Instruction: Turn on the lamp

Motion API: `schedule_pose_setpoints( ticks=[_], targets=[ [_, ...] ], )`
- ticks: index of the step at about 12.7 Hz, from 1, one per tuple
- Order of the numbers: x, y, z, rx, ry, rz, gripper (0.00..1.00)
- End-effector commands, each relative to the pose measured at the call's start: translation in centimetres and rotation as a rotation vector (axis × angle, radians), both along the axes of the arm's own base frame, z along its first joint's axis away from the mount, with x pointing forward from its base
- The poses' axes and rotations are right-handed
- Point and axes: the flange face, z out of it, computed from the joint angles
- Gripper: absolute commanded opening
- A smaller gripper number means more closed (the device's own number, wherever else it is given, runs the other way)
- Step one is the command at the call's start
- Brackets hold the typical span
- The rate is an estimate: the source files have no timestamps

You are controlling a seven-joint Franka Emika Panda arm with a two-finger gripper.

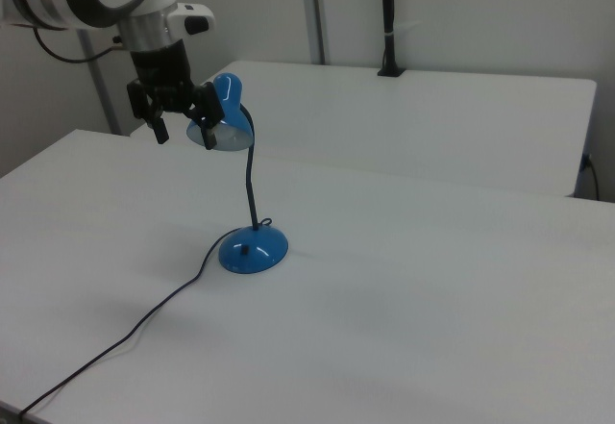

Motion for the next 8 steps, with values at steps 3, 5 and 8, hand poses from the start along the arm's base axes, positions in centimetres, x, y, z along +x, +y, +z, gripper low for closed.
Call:
schedule_pose_setpoints(
  ticks=[3,5,8],
  targets=[
    [-0.4,-1.1,0.4,0.005,0.017,0.098,1.0],
    [-1.5,-2.1,-0.2,0.006,0.109,0.343,1.0],
    [-2.6,-3.2,-1.2,0.008,0.187,0.447,1.0]
  ],
)
